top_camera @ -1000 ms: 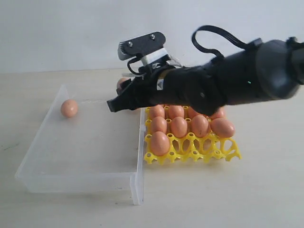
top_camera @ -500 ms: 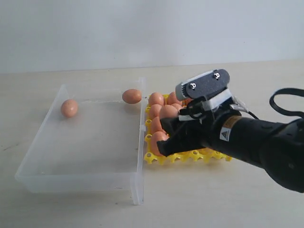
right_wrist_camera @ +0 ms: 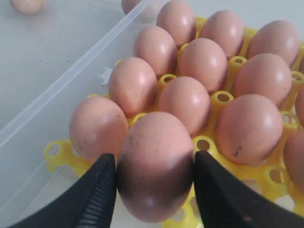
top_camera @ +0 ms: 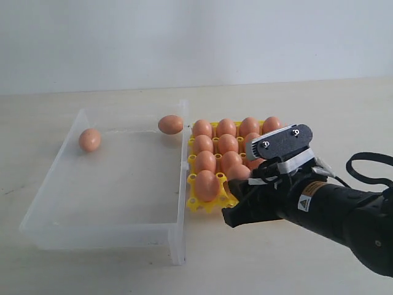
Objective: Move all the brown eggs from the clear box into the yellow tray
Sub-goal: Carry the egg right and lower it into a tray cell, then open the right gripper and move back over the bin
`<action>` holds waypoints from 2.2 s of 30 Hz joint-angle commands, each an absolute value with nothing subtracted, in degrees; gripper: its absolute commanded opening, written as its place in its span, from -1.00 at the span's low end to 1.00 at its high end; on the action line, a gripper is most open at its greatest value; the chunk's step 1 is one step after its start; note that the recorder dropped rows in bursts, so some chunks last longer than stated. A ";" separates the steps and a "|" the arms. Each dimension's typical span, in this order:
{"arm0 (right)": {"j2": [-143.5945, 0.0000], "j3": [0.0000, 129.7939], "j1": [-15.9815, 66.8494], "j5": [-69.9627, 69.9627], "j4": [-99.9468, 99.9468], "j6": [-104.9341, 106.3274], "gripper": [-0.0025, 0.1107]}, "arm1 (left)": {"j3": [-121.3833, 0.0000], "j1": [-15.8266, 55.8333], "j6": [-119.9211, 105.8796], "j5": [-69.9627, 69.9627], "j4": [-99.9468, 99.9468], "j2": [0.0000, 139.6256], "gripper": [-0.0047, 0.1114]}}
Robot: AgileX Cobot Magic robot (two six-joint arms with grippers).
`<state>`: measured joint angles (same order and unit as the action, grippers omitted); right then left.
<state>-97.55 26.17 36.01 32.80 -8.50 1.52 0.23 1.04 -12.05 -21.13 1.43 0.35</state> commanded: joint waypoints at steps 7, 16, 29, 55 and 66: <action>-100.50 27.94 35.59 36.72 -7.09 0.00 -0.96 | 0.00 1.15 -11.70 -20.70 1.43 0.00 -0.92; -102.77 29.71 35.59 34.35 -7.03 -0.59 -0.92 | 0.00 1.15 -11.70 -20.70 1.43 0.00 -0.92; -102.77 29.71 35.59 32.48 -8.86 -0.59 0.13 | 0.00 1.15 -11.70 -20.70 1.43 0.00 -0.92; -83.96 41.30 35.59 0.00 -10.86 -1.65 0.07 | 0.00 1.15 -11.70 -20.70 1.43 0.00 -0.92; -110.61 85.55 39.68 -26.88 -18.15 0.00 0.03 | 0.00 1.15 -11.70 -20.70 1.43 0.00 -0.92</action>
